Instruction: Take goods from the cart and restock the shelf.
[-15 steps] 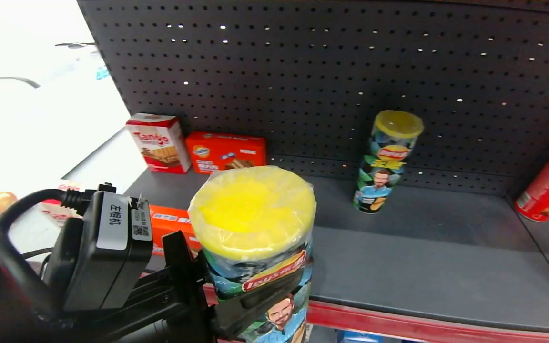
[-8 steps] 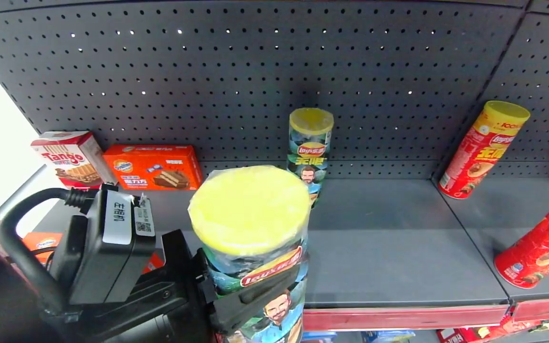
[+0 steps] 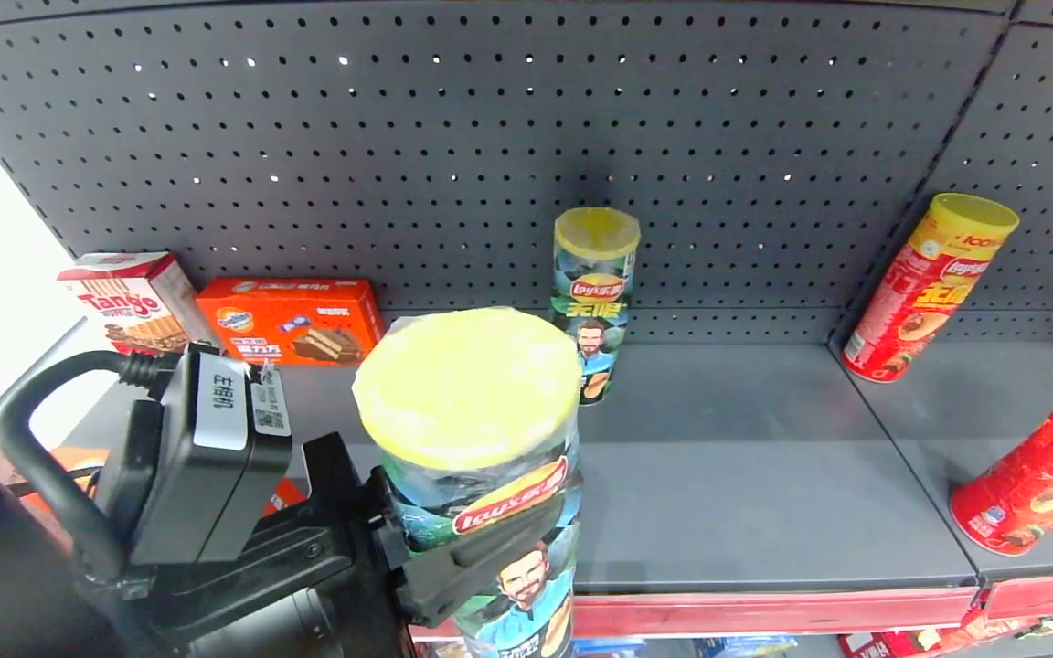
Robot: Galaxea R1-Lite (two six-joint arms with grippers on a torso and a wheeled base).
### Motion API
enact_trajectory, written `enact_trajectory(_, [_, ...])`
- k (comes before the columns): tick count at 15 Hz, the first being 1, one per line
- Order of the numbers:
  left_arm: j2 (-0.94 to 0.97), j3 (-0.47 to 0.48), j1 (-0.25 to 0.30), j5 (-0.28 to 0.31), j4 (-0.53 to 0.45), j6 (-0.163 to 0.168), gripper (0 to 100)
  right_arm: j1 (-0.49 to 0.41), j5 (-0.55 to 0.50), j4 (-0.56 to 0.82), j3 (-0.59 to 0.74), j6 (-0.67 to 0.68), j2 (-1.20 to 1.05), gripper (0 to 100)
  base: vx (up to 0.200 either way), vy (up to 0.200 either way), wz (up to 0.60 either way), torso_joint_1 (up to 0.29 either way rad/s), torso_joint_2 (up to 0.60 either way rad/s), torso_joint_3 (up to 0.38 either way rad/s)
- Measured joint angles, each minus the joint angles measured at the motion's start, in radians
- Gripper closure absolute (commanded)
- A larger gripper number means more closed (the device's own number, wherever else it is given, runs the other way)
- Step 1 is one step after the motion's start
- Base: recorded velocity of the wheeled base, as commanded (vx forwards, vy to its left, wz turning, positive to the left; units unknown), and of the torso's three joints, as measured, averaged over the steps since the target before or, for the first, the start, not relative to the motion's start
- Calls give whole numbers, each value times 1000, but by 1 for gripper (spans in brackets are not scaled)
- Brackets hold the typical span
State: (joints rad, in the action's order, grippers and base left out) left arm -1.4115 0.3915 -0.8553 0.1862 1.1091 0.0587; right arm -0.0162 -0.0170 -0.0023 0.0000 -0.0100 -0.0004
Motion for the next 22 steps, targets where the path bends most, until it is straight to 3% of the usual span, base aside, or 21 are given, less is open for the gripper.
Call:
enact_trajectory(2, [1,-13,17,0,0,-22,100,0,1,1,0,2,0,0,0,0,0,0,0,0])
enact_trajectory(7, [-29,6,53,4,3,-24,100,1,11,-3,-5,36,2,0,0,0,0,0,0,0])
enact_trajectory(13, [-44,15,54,4,4,-25,100,38,70,-16,-391,10,317,0,0,0,0,0,0,0])
enact_trajectory(16, [-40,16,54,3,4,-27,100,136,114,-18,-523,-23,521,0,0,0,0,0,0,0])
enact_trajectory(22, [-19,6,74,1,4,-42,100,471,101,-25,-734,-68,844,0,0,0,0,0,0,0])
